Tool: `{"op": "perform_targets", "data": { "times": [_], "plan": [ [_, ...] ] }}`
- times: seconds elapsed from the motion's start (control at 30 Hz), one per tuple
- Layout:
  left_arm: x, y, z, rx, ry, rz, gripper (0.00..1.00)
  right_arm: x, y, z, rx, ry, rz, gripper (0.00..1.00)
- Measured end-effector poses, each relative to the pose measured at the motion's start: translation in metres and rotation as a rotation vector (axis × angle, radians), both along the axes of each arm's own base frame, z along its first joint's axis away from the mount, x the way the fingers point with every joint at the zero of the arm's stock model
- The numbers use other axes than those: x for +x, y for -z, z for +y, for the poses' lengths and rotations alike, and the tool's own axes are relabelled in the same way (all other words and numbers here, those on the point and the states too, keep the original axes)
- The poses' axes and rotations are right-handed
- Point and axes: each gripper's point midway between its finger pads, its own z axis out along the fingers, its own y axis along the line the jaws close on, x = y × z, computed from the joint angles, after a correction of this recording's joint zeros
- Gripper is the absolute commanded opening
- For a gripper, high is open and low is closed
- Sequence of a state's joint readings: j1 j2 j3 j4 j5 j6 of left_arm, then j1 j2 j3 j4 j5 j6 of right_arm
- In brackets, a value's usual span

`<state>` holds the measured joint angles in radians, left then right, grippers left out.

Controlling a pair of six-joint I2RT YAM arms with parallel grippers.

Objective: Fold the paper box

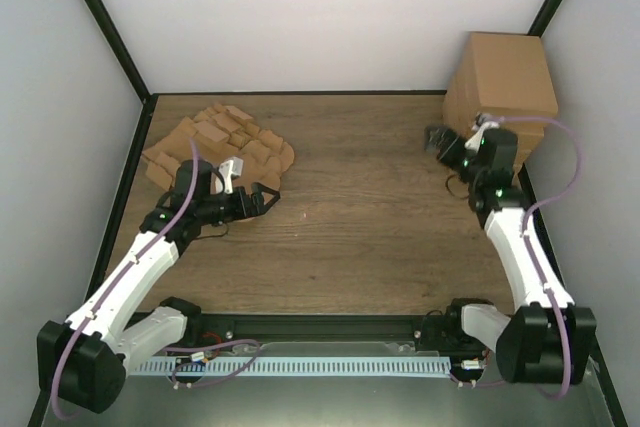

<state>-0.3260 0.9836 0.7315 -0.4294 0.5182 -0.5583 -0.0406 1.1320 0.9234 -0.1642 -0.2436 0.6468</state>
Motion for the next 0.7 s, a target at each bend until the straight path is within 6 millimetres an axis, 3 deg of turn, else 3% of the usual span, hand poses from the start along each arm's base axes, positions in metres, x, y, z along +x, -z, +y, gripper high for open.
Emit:
{"op": "perform_targets", "data": {
  "times": [0.1, 0.3, 0.43, 0.7],
  "plan": [
    [0.005, -0.001, 0.003, 0.027, -0.006, -0.035, 1.00, -0.030, 0.041, 0.017, -0.094, -0.131, -0.016, 1.00],
    [0.020, -0.007, 0.013, 0.071, -0.060, -0.198, 1.00, -0.064, 0.108, 0.023, -0.189, -0.202, -0.030, 1.00],
    [0.024, 0.006, 0.033, 0.126, -0.154, -0.302, 1.00, -0.066, 0.126, 0.023, -0.209, -0.209, -0.043, 1.00],
    [0.041, 0.033, 0.080, 0.311, -0.373, -0.430, 1.00, -0.073, 0.132, 0.025, -0.239, -0.214, -0.129, 1.00]
  ]
}}
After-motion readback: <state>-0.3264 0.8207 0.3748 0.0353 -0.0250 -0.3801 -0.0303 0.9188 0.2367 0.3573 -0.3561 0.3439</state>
